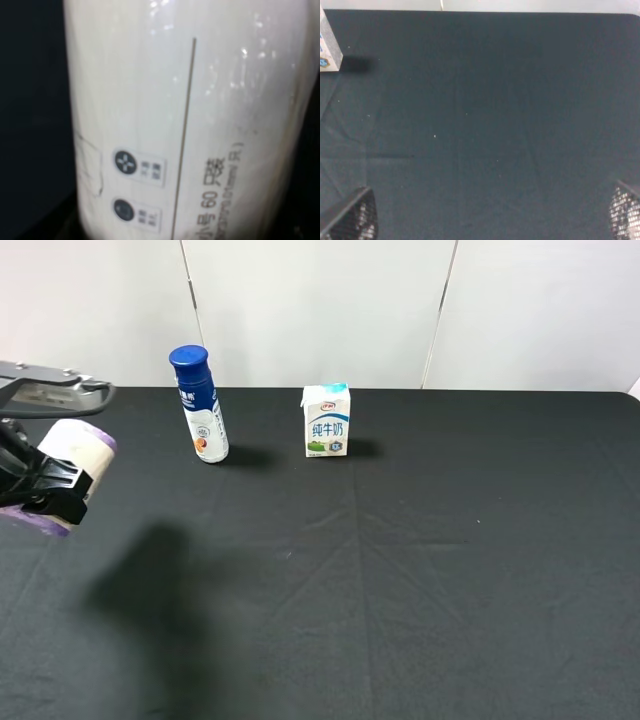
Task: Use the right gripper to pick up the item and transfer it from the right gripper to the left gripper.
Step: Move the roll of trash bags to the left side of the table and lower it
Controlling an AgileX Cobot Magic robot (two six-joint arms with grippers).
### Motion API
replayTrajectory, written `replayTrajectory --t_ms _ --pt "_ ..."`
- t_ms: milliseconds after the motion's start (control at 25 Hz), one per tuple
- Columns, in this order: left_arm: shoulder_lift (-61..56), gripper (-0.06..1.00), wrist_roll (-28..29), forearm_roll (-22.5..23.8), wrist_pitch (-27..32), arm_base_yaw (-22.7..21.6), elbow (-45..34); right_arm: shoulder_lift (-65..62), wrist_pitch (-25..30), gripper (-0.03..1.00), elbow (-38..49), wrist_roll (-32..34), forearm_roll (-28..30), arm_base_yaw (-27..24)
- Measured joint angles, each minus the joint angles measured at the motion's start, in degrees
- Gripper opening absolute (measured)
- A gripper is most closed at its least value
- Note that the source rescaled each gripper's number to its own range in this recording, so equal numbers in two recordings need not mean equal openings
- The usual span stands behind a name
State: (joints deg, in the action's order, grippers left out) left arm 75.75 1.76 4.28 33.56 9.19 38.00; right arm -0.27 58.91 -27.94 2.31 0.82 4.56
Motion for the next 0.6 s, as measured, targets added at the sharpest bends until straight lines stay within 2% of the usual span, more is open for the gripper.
replayTrajectory --t_ms 280,600 --pt "0.19 0.0 -0.14 -0.39 -2.21 -6.96 -1.29 0.0 0.0 1.0 0.0 0.0 0.0 0.0" --pt "9.49 0.0 -3.38 -3.92 -2.49 -7.37 0.63 0.0 0.0 1.0 0.0 0.0 0.0 0.0"
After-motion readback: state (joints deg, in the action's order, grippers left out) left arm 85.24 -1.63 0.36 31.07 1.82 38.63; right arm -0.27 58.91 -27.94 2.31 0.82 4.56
